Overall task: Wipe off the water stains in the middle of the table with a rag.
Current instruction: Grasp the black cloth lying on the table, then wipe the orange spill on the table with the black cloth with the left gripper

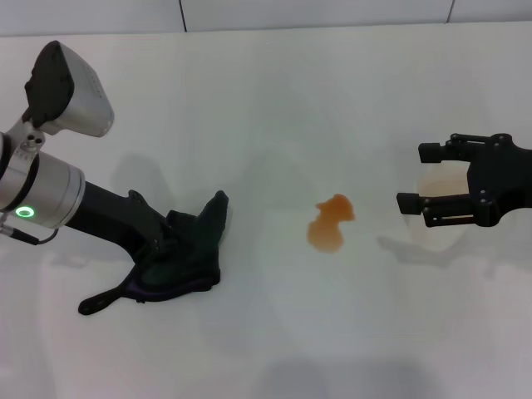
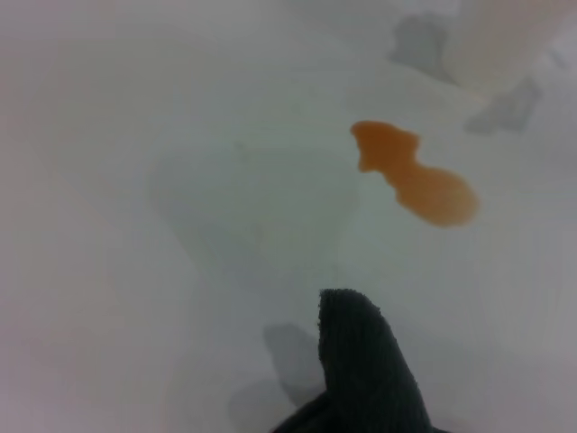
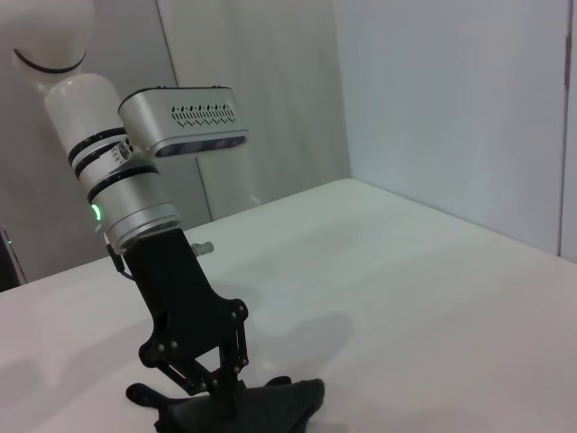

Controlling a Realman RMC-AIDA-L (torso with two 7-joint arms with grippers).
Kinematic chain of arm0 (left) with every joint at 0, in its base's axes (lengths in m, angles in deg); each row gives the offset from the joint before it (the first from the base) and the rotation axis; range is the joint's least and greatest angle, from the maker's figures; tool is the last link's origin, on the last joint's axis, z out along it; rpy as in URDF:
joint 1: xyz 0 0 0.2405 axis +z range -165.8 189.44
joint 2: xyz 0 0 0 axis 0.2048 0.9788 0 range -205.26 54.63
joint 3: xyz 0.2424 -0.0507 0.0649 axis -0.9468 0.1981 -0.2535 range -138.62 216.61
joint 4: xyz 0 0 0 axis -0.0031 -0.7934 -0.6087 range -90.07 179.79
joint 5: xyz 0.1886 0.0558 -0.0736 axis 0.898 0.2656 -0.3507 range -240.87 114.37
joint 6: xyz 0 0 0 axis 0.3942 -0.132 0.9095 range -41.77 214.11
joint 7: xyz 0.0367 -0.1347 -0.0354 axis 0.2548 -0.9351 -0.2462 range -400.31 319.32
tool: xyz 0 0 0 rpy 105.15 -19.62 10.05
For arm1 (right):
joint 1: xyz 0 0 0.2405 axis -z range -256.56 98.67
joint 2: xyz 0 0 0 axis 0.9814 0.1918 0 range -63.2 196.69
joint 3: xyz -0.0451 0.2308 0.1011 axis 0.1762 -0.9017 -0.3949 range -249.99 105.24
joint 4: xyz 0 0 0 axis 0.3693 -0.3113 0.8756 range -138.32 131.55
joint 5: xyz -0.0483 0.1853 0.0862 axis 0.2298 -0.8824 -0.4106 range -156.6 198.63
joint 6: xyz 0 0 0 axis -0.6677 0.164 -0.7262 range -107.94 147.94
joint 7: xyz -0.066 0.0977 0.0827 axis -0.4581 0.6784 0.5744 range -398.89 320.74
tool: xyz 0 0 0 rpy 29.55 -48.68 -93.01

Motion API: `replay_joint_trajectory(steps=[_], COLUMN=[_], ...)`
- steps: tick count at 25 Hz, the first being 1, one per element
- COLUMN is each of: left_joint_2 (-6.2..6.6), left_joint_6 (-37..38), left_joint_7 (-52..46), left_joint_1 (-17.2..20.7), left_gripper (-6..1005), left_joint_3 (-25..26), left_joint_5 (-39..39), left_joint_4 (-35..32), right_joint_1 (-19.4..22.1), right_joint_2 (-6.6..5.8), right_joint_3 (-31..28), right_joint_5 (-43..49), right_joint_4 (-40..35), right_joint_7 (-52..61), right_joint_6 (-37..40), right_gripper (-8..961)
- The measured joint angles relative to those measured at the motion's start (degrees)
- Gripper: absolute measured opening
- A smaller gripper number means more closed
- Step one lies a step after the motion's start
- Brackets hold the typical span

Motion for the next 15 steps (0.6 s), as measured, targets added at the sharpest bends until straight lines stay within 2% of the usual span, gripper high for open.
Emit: replay_joint_trajectory(steps=[11,15], left_joint_2=[-0.36,-0.52], left_joint_6=[-1.5,-3.7], left_joint_7=[1.1,2.2], left_joint_1=[-1.0,-3.3], left_gripper=[83,83], left_joint_3=[-0.3,-0.3], left_joint_5=[-1.0,-3.4], left_joint_4=[0.6,3.1], right_joint_1=[0.0,-0.1], right_joint_2=[0.00,0.00], right_joint_3=[0.0,0.0], right_joint_5=[-0.8,-0.8], right_joint_4=[0.3,0.2], right_joint_7=[-0.2,-0.2], right_joint_6=[0.0,0.0], right_gripper=[859,859])
